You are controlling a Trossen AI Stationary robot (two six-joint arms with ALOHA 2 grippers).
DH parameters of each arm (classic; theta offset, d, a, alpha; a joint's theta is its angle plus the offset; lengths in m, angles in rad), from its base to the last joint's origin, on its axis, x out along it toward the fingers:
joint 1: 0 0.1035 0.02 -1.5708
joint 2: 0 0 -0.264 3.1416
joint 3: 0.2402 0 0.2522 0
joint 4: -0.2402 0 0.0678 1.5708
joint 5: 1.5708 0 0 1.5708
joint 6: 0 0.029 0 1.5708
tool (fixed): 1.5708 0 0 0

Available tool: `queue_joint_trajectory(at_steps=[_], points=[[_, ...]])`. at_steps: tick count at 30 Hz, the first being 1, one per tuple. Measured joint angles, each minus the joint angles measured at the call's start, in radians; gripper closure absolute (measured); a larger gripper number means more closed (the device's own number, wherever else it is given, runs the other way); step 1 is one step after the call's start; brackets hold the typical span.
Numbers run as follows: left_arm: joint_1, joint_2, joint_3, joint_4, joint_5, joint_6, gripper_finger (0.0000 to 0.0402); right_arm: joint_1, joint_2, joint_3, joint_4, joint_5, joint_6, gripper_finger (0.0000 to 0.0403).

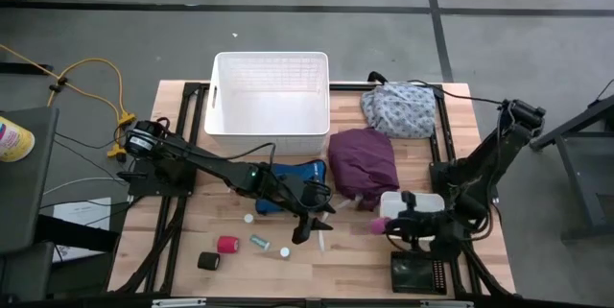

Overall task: Pick & Place Medicine items
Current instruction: Put the pink bandage into the white bin

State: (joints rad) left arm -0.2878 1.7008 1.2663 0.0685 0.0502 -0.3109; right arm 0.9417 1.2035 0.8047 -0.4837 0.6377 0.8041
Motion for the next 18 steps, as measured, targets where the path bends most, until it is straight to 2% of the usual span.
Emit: queue_joint_trajectory(at_steps=[6,11,18], points=[[0.0,0.0,0.0,0.0,-0.001,0.008,0.018,0.022,-0.039,0.0,-0.179,-0.009,0.186,0.0392],[0.0,0.001,0.0,0.0,-0.002,0.009,0.018,0.021,-0.021,0.0,-0.326,-0.079,0.392,0.0392],[0.0,0.002,0.0,0.0,-0.002,0.009,0.018,0.015,0.044,0.0,-0.352,-0.087,0.474,0.0392]])
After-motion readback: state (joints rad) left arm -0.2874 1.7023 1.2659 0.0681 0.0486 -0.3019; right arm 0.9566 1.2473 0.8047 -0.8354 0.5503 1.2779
